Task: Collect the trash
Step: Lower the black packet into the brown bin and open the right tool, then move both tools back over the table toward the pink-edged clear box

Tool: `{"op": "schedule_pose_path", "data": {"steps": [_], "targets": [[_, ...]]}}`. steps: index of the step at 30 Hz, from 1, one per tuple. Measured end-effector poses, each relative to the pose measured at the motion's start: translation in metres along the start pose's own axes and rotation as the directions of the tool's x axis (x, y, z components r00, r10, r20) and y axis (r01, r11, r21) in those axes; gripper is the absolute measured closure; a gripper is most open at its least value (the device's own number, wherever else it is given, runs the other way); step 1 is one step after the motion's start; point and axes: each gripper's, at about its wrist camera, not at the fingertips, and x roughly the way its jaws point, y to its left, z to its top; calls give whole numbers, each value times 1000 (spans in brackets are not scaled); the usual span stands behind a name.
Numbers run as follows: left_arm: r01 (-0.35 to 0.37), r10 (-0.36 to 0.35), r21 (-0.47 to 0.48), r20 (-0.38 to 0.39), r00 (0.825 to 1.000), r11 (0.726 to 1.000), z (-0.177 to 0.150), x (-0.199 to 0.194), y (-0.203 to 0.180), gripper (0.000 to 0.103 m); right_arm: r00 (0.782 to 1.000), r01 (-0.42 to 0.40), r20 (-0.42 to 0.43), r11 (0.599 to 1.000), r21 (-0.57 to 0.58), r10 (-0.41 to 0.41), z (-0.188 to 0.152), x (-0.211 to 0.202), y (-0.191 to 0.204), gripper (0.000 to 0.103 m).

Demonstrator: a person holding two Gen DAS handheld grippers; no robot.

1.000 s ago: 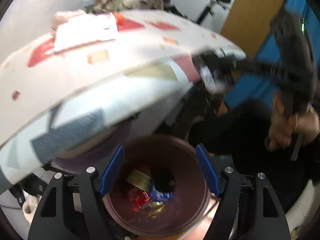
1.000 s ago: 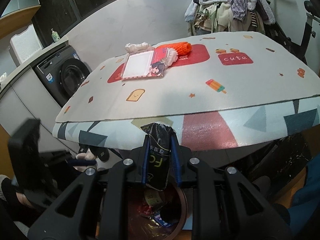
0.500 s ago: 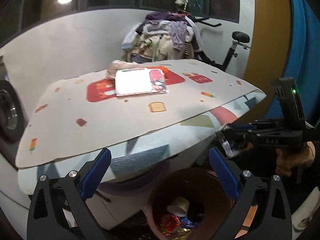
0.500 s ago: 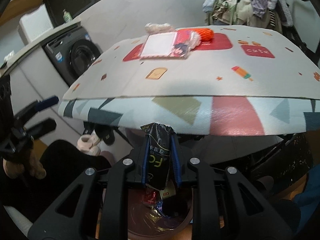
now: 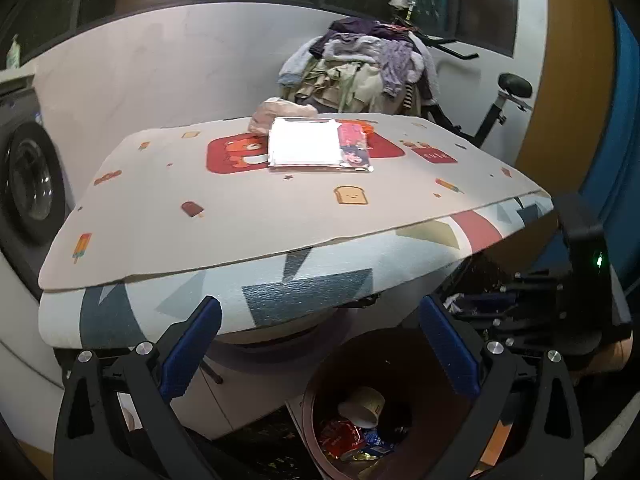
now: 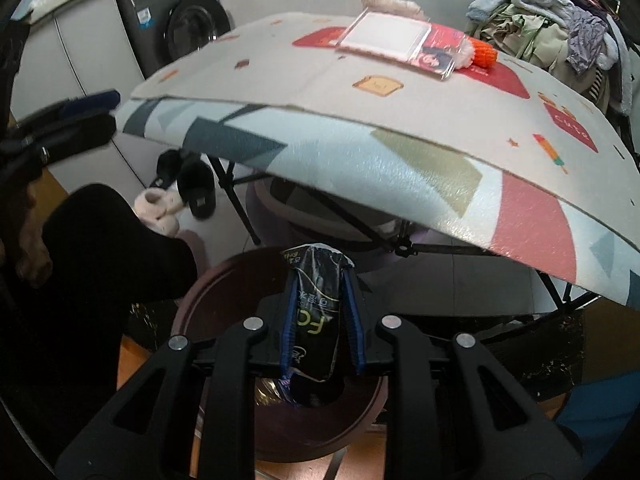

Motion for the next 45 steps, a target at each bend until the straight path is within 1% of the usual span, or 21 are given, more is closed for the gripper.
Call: {"op": "schedule_pose_path", "data": {"steps": [3,7,14,17,20,22,24,26,29,30,34,45], "targets": [[-24,24,-34,-7,1000,999,0,1,7,6,1000,11,-25,1000,16,-10,0,6,-3,77],[-25,24,-62,-11,1000,998,0,3,12,6,999,17,-41,999,45,-15,0,10,-11,77],[-25,24,-66,-18,1000,997,0,4,12,6,998,26,-55,999,37,-24,-2,13,-9,72],[-25,24,-67,-20,1000,997,0,5,13,6,997,49,-59,998,35,-47,-2,13,-9,69],[-25,23,-65,-22,999,998,0,6,12,6,996,68,-70,997,45,-64,-2,15,-12,64],[-25,23,-65,-22,999,998,0,6,12,6,995,74,-73,996,53,-70,-2,16,-14,47],[-25,23,-67,-22,999,997,0,6,12,6,995,76,-63,996,54,-72,-2,14,-14,46],[-25,23,-68,-22,999,997,0,6,12,6,995,77,-62,996,53,-73,-2,14,-14,37],[-26,24,-71,-22,999,997,-1,6,13,6,995,86,-60,995,54,-83,-1,14,-15,20],[-26,25,-72,-21,999,997,-1,6,13,6,995,89,-58,994,57,-85,-1,14,-15,12],[-26,25,-72,-22,999,997,-1,7,15,6,994,98,-48,992,75,-94,0,12,-19,7],[-27,26,-72,-21,999,997,-1,7,14,6,995,100,-32,990,95,-97,2,9,-22,6]]}}
